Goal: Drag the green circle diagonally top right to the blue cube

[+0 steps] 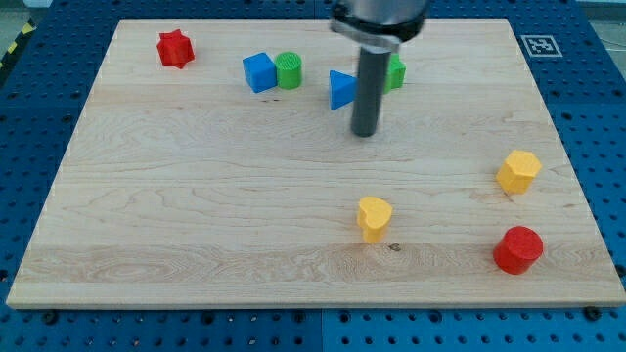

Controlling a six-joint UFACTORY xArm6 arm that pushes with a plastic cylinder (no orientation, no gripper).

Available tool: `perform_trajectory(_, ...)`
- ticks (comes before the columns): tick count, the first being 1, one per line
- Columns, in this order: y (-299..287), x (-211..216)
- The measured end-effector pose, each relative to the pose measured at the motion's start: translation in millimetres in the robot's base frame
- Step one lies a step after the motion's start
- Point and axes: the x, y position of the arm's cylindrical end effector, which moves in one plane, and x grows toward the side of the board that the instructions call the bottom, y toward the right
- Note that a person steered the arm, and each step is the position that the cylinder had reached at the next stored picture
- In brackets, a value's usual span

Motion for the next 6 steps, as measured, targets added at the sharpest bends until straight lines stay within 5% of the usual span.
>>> perform_trajectory(2, -71, -46)
perform_trajectory(4, -72, -101)
perform_trajectory(6, -82, -98)
